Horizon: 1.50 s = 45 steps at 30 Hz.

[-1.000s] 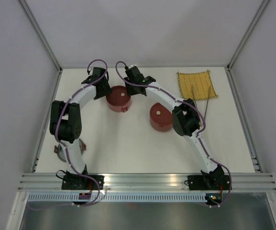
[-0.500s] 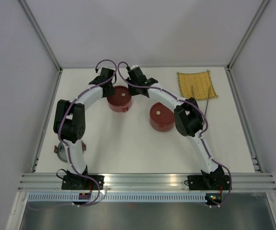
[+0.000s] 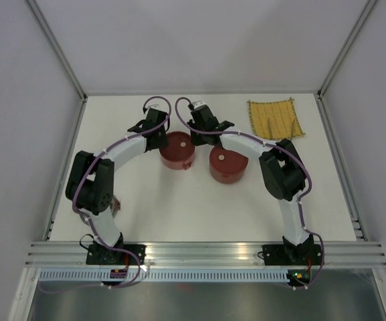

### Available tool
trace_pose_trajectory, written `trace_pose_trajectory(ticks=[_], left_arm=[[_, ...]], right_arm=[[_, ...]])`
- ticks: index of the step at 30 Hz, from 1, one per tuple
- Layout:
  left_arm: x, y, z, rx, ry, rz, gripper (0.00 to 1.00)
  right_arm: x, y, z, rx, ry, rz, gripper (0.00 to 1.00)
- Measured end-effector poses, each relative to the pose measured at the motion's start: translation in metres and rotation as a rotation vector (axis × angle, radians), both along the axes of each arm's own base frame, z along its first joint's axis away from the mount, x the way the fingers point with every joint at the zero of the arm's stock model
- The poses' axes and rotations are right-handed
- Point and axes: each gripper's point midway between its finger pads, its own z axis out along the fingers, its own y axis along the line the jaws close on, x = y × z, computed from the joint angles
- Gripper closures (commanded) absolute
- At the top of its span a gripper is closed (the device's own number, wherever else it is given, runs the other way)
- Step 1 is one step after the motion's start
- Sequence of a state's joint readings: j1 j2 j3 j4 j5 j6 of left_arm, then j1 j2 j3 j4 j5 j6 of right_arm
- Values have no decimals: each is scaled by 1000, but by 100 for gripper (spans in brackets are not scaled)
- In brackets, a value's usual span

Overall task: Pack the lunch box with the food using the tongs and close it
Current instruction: Close the box lid on the packing box.

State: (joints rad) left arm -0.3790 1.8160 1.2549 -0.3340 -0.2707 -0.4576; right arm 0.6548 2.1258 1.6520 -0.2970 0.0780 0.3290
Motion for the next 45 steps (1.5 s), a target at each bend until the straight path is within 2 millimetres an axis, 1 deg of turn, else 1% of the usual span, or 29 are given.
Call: trace_pose_trajectory(ticks=[4, 8, 13, 21, 22, 28, 39, 45], left_arm=[[-33, -3, -3, -45, 24, -18, 64], [-57, 1, -5, -71, 30, -3, 64], [-73, 6, -4, -80, 44, 13, 64], [-74, 2, -6, -90, 81, 58, 64], [-74, 2, -6, -92, 87, 64, 64], [-72, -1, -5, -79, 107, 83, 63], [-72, -2, -2, 10, 77, 70, 63], [-73, -2, 0, -3, 61, 61, 62]], right_arm=[[-21, 0, -1, -9, 5, 22, 98], [-36, 9, -1, -42, -18, 40, 98], [-52, 14, 0, -77, -44, 36, 97], [-63, 8, 1, -70, -47, 16, 94], [-64, 7, 1, -70, -46, 16, 92], [-67, 4, 1, -69, -46, 16, 89], [-67, 4, 0, -67, -38, 6, 91], [-66, 3, 1, -80, -27, -2, 90]])
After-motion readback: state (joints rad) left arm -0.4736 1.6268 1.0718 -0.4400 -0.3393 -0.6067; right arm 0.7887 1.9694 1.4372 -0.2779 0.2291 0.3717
